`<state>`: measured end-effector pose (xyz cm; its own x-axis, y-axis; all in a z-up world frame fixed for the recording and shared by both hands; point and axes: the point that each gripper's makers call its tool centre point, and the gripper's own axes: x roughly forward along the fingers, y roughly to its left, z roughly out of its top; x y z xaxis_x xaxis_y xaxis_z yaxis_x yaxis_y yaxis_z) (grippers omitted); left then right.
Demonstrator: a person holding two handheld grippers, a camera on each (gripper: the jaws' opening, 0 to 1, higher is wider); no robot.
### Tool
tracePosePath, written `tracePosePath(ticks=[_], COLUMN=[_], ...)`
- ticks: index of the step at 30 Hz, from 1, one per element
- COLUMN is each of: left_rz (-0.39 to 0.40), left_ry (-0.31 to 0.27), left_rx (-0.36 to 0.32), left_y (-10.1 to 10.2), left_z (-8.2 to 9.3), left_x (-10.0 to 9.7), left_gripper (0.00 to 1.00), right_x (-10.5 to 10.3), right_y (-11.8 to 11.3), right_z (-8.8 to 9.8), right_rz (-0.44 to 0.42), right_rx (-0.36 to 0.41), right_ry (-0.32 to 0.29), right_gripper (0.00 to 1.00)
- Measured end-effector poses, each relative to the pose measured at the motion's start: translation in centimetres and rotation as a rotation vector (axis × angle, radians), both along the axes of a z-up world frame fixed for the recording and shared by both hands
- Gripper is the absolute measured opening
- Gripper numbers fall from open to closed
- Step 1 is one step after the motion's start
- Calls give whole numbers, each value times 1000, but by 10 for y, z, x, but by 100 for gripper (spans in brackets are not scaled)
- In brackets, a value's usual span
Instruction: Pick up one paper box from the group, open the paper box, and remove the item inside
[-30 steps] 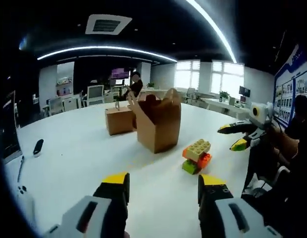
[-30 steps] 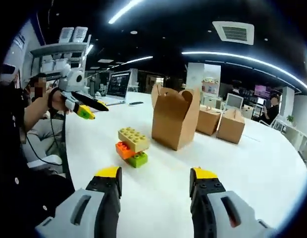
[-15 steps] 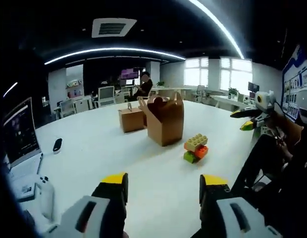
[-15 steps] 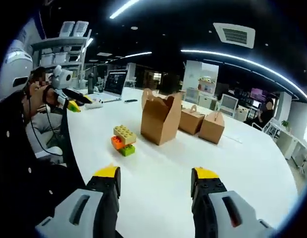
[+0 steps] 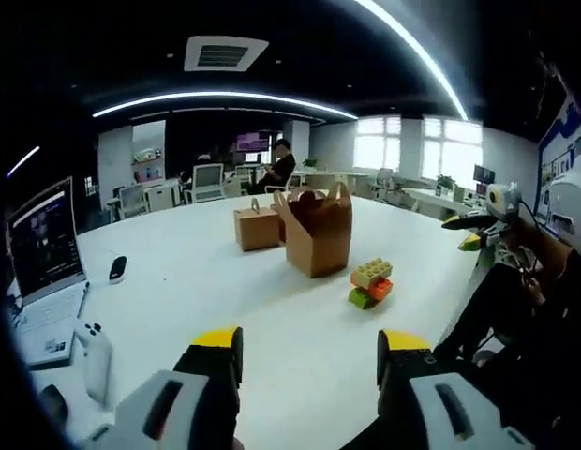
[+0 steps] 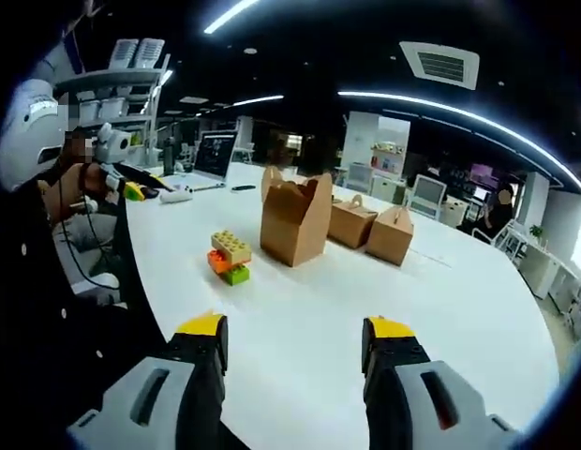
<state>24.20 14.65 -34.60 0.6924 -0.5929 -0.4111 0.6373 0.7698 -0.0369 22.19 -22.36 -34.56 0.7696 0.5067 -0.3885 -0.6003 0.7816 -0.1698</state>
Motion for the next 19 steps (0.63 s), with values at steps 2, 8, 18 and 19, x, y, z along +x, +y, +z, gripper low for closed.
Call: tracePosePath(ticks=[2, 8, 18, 19], left_rz=[-5, -1, -1, -1], left_ry=[0, -11, -19, -19], left_rx=[-1, -12, -22, -22], left_y=[-1, 0, 2, 2], left_z=[0, 5, 8, 8], left_x=[-1, 0, 1, 1], left_gripper=[58, 58, 58, 58], right_x=[0, 1, -1, -1], right_y=[1, 0, 1, 1], right_z=[-1, -2, -4, -4], right_rz=[2, -3, -6, -6], right_rx=[2, 12, 14, 14], right_ry=[3, 8, 19, 19], right_gripper=[58, 57, 56, 56])
